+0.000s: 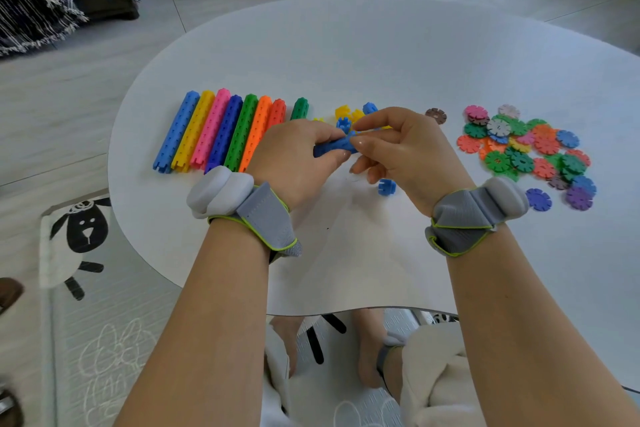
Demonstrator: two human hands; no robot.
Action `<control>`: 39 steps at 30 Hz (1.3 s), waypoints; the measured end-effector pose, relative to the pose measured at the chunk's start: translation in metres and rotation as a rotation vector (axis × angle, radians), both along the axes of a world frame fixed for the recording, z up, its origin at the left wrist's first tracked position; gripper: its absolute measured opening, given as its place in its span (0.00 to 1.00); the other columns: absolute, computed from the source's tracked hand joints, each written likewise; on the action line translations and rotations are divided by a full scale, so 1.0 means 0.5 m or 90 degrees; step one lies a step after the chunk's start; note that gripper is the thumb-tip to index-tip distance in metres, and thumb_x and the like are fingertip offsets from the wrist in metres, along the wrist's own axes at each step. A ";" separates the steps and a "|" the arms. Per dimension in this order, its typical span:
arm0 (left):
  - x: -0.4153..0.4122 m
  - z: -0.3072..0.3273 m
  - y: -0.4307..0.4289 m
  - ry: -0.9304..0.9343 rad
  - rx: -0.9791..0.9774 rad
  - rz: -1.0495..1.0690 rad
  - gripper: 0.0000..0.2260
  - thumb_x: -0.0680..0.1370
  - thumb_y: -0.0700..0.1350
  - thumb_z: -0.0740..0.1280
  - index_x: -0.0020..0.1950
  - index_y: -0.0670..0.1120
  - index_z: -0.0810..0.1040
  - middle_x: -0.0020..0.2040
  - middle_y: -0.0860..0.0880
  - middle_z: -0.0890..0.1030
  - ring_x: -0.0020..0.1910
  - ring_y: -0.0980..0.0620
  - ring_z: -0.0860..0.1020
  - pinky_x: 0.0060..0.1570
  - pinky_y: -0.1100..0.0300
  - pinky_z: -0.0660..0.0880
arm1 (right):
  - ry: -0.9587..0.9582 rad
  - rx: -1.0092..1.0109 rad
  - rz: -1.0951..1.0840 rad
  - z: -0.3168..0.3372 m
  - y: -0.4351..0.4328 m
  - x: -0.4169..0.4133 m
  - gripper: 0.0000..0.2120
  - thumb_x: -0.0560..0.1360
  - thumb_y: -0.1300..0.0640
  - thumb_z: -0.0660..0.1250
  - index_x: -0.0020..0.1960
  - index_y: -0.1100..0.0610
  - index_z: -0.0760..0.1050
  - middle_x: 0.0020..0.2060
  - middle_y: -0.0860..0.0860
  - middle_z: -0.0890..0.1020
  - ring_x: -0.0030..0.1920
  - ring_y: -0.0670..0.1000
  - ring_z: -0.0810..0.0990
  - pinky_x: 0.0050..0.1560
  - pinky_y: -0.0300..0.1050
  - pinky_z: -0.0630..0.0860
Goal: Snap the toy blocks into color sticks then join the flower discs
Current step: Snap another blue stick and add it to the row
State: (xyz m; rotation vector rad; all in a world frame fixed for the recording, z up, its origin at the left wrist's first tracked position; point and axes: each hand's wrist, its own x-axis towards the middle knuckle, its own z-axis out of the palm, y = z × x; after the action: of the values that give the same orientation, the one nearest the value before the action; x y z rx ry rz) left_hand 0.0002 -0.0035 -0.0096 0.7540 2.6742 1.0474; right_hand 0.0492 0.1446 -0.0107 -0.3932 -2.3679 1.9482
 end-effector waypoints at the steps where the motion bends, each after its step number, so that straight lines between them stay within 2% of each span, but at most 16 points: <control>1: 0.001 0.000 0.000 0.007 -0.007 -0.004 0.09 0.76 0.48 0.66 0.55 0.51 0.81 0.43 0.54 0.79 0.38 0.56 0.73 0.39 0.65 0.68 | -0.006 0.017 -0.002 0.000 0.000 0.001 0.03 0.75 0.65 0.66 0.48 0.59 0.76 0.30 0.52 0.83 0.28 0.50 0.79 0.30 0.41 0.76; 4: 0.006 0.003 0.004 0.015 -0.006 -0.010 0.09 0.77 0.50 0.66 0.53 0.50 0.82 0.44 0.50 0.81 0.40 0.51 0.75 0.44 0.55 0.71 | -0.003 0.070 -0.015 0.001 0.001 0.006 0.02 0.75 0.62 0.68 0.44 0.57 0.76 0.29 0.52 0.82 0.29 0.50 0.79 0.31 0.42 0.76; 6: 0.009 0.006 0.008 0.016 -0.014 -0.015 0.09 0.77 0.50 0.66 0.53 0.50 0.82 0.44 0.49 0.81 0.41 0.50 0.76 0.46 0.51 0.71 | 0.009 0.125 -0.030 -0.001 0.004 0.006 0.04 0.75 0.60 0.68 0.41 0.54 0.77 0.29 0.49 0.81 0.26 0.44 0.77 0.31 0.38 0.75; 9: 0.014 0.010 0.013 0.018 -0.041 -0.018 0.09 0.77 0.49 0.65 0.54 0.50 0.81 0.47 0.50 0.82 0.44 0.50 0.76 0.48 0.53 0.71 | 0.027 0.260 -0.062 -0.008 0.015 0.009 0.06 0.76 0.55 0.67 0.40 0.53 0.79 0.31 0.43 0.78 0.28 0.39 0.75 0.34 0.32 0.70; 11: 0.016 0.011 0.013 0.024 -0.049 -0.009 0.10 0.77 0.49 0.65 0.56 0.49 0.80 0.49 0.50 0.81 0.47 0.50 0.76 0.50 0.53 0.71 | 0.014 0.364 -0.056 -0.011 0.022 0.015 0.07 0.75 0.53 0.67 0.41 0.53 0.79 0.33 0.42 0.77 0.31 0.38 0.73 0.34 0.28 0.66; 12: 0.016 0.012 0.013 0.028 -0.053 -0.004 0.10 0.77 0.49 0.66 0.56 0.49 0.80 0.50 0.50 0.82 0.48 0.50 0.77 0.51 0.53 0.72 | 0.003 0.402 -0.044 -0.010 0.026 0.020 0.07 0.75 0.52 0.67 0.41 0.54 0.79 0.34 0.43 0.78 0.33 0.39 0.73 0.34 0.29 0.66; 15: 0.017 0.010 0.010 0.029 -0.071 0.000 0.11 0.77 0.49 0.65 0.57 0.48 0.80 0.52 0.49 0.81 0.51 0.49 0.77 0.53 0.53 0.72 | -0.039 0.456 0.000 -0.010 0.030 0.033 0.07 0.73 0.49 0.69 0.42 0.53 0.79 0.39 0.48 0.80 0.39 0.45 0.75 0.39 0.38 0.70; 18: 0.016 0.006 0.012 0.030 -0.083 0.002 0.12 0.77 0.50 0.65 0.58 0.49 0.79 0.53 0.50 0.81 0.52 0.50 0.76 0.53 0.55 0.72 | -0.097 0.507 0.072 -0.009 0.031 0.040 0.11 0.69 0.45 0.72 0.46 0.49 0.78 0.44 0.46 0.76 0.44 0.47 0.74 0.43 0.40 0.70; 20: 0.015 0.005 0.015 0.032 -0.087 0.003 0.12 0.77 0.50 0.65 0.58 0.49 0.79 0.54 0.50 0.81 0.53 0.50 0.76 0.53 0.57 0.71 | -0.122 0.539 0.116 -0.012 0.032 0.038 0.12 0.68 0.46 0.73 0.49 0.48 0.78 0.47 0.47 0.74 0.47 0.48 0.73 0.46 0.40 0.69; 24: 0.015 0.002 0.018 0.036 -0.090 0.001 0.13 0.77 0.50 0.65 0.59 0.49 0.79 0.55 0.50 0.81 0.54 0.50 0.76 0.53 0.59 0.71 | -0.092 0.555 0.098 -0.021 0.035 0.024 0.08 0.71 0.55 0.71 0.50 0.50 0.81 0.45 0.48 0.73 0.46 0.49 0.73 0.45 0.38 0.65; 28: 0.014 0.001 0.015 0.034 -0.087 0.002 0.12 0.77 0.50 0.66 0.57 0.49 0.80 0.52 0.50 0.81 0.51 0.50 0.76 0.52 0.56 0.72 | -0.068 0.523 0.051 -0.028 0.035 0.016 0.07 0.72 0.59 0.68 0.49 0.51 0.81 0.44 0.47 0.75 0.43 0.47 0.73 0.44 0.36 0.65; 31: 0.012 0.002 0.013 0.028 -0.087 0.005 0.11 0.77 0.50 0.65 0.57 0.49 0.80 0.51 0.50 0.81 0.51 0.49 0.76 0.52 0.54 0.72 | -0.037 0.446 0.002 -0.031 0.034 0.013 0.07 0.72 0.61 0.67 0.45 0.50 0.78 0.45 0.49 0.80 0.43 0.50 0.79 0.46 0.42 0.74; 34: 0.011 0.003 0.015 0.026 -0.084 0.005 0.11 0.77 0.49 0.65 0.56 0.49 0.80 0.51 0.50 0.81 0.51 0.49 0.76 0.52 0.54 0.72 | -0.013 0.301 -0.073 -0.029 0.028 0.007 0.06 0.73 0.63 0.66 0.42 0.52 0.75 0.41 0.48 0.82 0.39 0.49 0.84 0.48 0.49 0.80; 37: 0.012 0.005 0.020 0.024 -0.082 -0.002 0.10 0.77 0.49 0.65 0.56 0.50 0.80 0.50 0.50 0.81 0.50 0.49 0.76 0.51 0.54 0.72 | 0.014 0.126 -0.129 -0.023 0.017 0.003 0.06 0.74 0.64 0.66 0.40 0.55 0.74 0.37 0.49 0.80 0.36 0.50 0.84 0.43 0.51 0.83; 39: 0.012 0.006 0.022 0.026 -0.076 -0.001 0.10 0.77 0.48 0.65 0.55 0.50 0.80 0.49 0.49 0.81 0.49 0.49 0.76 0.50 0.53 0.72 | 0.017 0.078 -0.140 -0.021 0.012 0.001 0.06 0.74 0.63 0.67 0.40 0.57 0.74 0.37 0.52 0.81 0.36 0.51 0.85 0.41 0.52 0.83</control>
State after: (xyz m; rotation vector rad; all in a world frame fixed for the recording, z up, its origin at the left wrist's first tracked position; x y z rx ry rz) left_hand 0.0063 0.0074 -0.0068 0.7637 2.7409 0.8724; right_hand 0.0496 0.1505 -0.0212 -0.5877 -2.3009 1.6939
